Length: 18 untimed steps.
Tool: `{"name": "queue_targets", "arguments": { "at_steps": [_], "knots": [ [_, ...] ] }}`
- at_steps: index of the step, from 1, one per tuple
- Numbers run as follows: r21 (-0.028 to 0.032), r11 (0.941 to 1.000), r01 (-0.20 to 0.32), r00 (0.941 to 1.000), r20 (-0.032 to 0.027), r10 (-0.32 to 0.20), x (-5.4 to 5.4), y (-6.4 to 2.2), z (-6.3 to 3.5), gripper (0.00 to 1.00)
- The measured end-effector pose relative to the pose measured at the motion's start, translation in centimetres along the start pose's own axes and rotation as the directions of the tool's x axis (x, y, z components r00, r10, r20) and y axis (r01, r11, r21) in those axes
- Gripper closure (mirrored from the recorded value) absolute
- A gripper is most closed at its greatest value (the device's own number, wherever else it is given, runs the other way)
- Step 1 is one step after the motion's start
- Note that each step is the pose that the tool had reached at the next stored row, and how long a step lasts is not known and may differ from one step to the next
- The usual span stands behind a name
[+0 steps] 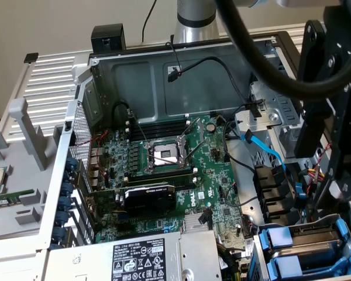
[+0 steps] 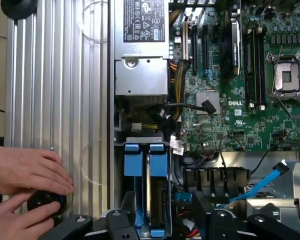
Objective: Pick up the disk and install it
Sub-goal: 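Insert the first disk wire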
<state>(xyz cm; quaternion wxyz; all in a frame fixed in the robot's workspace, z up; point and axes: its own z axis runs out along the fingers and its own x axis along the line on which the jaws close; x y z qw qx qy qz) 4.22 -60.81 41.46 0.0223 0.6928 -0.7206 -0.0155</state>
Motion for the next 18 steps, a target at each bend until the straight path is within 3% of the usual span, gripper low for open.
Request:
{"name": "queue_targets", "arguments": {
  "at_steps": [7,18],
  "knots": [
    [0.0155,0.9975,-0.069,0.9976,0.0076,0.069,0.0,-0.01,0.01,0.43],
    [0.0152,0.9971,-0.074,0.9972,0.007,0.074,-1.3,-2.46,-0.14,0.43]
  ]
}}
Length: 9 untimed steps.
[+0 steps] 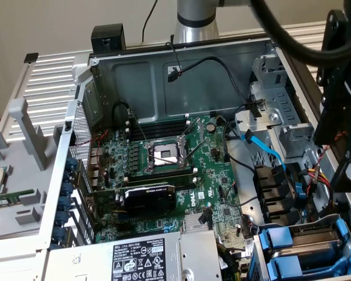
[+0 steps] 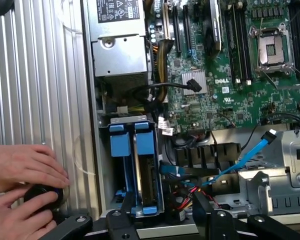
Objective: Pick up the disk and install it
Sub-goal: 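Insert the first disk wire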
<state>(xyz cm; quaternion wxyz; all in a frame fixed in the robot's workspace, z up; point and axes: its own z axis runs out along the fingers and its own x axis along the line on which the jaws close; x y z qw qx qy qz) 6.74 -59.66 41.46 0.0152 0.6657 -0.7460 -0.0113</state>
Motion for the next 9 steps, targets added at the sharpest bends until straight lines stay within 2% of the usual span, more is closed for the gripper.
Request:
{"name": "queue_targets", "arguments": {
  "at_steps": [3,9],
  "knots": [
    [0.0008,0.9999,-0.014,0.9999,0.0006,0.014,-0.14,-0.17,0.02,0.43],
    [0.0032,0.9966,-0.083,0.9966,0.0049,0.083,-0.15,-0.2,0.17,0.43]
  ]
}}
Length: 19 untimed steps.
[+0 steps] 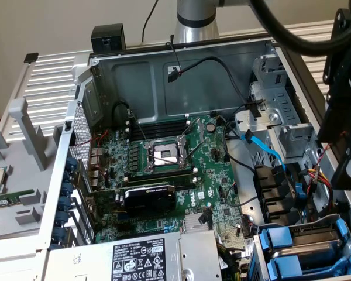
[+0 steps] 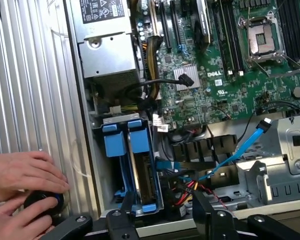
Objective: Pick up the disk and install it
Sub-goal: 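Insert the first disk wire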
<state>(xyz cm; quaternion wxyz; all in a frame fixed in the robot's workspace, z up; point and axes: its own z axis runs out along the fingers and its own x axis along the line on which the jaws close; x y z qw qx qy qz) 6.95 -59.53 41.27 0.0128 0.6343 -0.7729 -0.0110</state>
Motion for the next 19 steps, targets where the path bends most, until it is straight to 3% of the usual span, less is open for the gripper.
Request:
{"name": "queue_targets", "arguments": {
  "at_steps": [10,15,19],
  "knots": [
    [0.0018,0.9976,-0.069,0.9976,0.0034,0.069,-0.1,-0.3,0.43,0.43],
    [0.0019,0.9976,-0.07,0.9976,0.0031,0.07,-1.5,-0.68,0.73,0.43],
    [0.0022,0.9966,-0.082,0.9966,0.0032,0.082,-1.8,-1.14,0.87,0.43]
  ]
}}
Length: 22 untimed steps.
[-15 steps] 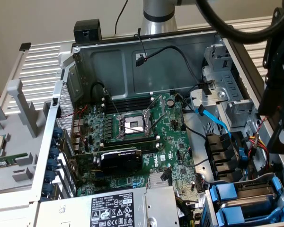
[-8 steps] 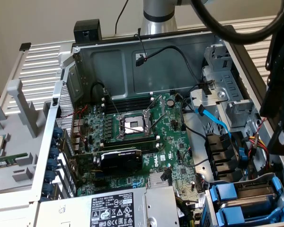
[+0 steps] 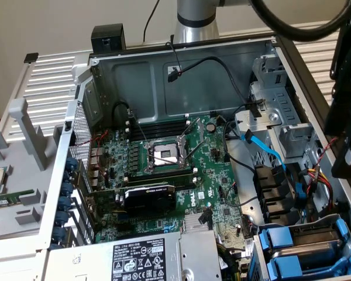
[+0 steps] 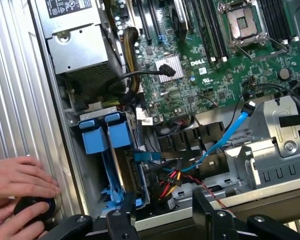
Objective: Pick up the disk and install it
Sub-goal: 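Insert the first disk wire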
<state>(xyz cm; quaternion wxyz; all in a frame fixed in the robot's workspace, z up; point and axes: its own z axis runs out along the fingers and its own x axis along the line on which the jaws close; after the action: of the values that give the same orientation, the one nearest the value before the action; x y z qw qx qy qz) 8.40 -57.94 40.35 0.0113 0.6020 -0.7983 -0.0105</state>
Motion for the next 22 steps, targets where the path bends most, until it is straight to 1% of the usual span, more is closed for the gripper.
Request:
{"name": "queue_targets", "arguments": {
  "at_steps": [4,7,10,13,16,20,22],
  "knots": [
    [-0.0003,0.9987,-0.052,0.9987,0.0015,0.052,0.0,-0.04,0.32,0.43],
    [-0.0006,0.9951,-0.099,0.9951,0.0027,0.099,0.0,-0.06,0.77,0.43],
    [-0.0008,0.9928,-0.12,0.9928,0.0034,0.12,-0.1,0.0,1.32,0.43],
    [-0.0004,0.9912,-0.133,0.9912,0.004,0.133,-0.1,0.26,1.84,0.43],
    [0.0057,0.9899,-0.141,0.9899,0.0073,0.141,-0.1,0.49,2.13,0.43],
    [0.0198,0.9876,-0.156,0.9877,0.0142,0.155,-0.1,0.65,2.36,0.43],
    [0.0257,0.9865,-0.162,0.9867,0.0169,0.162,-0.1,0.8,2.51,0.43]
  ]
}}
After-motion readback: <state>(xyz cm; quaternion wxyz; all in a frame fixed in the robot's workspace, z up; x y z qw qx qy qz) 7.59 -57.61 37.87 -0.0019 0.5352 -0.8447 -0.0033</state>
